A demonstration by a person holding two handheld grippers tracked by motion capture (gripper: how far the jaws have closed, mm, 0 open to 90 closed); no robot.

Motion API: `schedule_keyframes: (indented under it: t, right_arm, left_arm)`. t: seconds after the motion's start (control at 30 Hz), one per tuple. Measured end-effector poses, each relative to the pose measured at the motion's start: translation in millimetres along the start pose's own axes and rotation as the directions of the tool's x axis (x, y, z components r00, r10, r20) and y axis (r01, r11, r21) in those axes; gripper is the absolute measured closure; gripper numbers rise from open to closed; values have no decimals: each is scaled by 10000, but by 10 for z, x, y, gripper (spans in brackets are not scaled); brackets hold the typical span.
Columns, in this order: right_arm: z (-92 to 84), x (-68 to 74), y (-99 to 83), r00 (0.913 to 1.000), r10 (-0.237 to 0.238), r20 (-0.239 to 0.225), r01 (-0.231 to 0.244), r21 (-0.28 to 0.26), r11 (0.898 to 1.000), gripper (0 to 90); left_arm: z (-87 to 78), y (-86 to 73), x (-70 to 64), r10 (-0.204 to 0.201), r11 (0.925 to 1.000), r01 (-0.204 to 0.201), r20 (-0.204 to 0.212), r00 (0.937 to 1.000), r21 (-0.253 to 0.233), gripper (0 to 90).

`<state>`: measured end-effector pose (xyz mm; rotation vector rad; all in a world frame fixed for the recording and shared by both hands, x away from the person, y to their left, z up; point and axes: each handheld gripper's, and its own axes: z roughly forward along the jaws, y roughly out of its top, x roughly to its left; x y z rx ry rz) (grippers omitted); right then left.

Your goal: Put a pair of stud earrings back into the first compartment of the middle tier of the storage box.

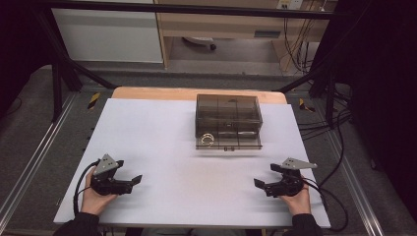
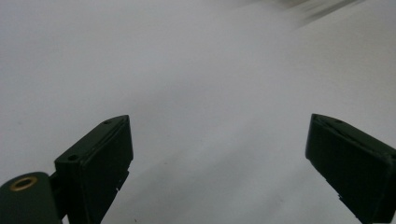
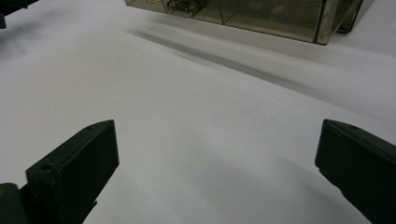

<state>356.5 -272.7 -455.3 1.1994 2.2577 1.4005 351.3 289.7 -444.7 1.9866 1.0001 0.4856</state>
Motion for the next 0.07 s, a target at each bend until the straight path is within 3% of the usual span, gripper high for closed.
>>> schedule_keyframes:
  t: [0.07]
  right_arm:
    - [1, -1, -1, 10000, -24, -22, 24, 3, 10000, 2]
  left_arm:
    - [4, 0, -4, -2, 10000, 2, 15, 10000, 16, 73]
